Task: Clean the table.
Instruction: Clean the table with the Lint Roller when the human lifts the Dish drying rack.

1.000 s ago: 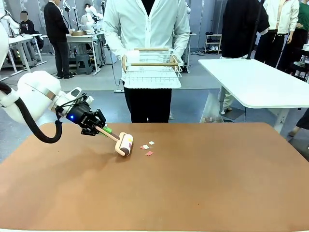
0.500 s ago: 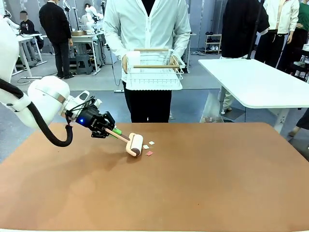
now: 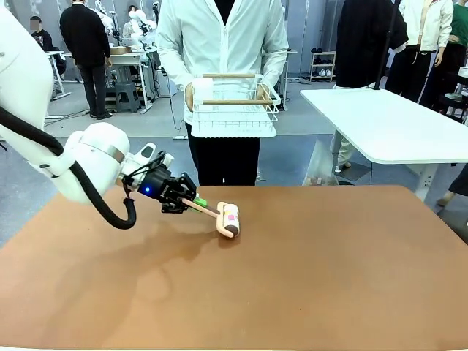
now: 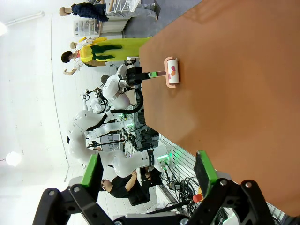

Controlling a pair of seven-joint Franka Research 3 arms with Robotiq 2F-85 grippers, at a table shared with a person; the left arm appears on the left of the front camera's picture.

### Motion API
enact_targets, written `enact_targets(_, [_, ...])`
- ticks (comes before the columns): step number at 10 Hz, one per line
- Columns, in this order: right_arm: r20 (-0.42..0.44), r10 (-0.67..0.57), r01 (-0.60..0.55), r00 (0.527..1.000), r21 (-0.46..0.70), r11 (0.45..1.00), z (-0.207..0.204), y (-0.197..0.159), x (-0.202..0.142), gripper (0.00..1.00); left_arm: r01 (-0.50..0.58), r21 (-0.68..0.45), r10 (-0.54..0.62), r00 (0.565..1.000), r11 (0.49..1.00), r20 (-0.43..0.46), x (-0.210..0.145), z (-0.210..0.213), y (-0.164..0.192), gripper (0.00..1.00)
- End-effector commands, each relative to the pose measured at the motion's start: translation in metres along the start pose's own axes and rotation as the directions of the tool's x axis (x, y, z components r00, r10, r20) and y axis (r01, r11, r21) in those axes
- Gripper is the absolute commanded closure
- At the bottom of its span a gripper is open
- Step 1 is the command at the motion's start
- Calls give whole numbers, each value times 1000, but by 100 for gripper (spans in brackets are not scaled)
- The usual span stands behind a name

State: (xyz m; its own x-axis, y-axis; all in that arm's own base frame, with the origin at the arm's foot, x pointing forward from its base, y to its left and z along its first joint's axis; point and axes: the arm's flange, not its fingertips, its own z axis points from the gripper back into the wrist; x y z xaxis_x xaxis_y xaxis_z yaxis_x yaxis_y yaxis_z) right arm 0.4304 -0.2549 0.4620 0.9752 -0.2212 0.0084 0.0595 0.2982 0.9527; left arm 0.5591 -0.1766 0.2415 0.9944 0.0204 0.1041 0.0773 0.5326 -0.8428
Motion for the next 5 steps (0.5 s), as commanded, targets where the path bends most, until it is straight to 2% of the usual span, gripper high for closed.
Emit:
enact_targets(1, [1,1,-1,1000,3,1000,0,3,-2,0,40,25,-39,999,999,-29,-20,-40,14,81])
enact_targets(2, [1,1,-1,1000,3,1000,0,3,-2,0,57,20,-55,994,998,-99,-24,-55,7,81])
enact_targets(5, [1,1,-1,1000,3,1000,0,3,-2,0,119,-16,-120,987,993,-107,-24,-75,-30,81])
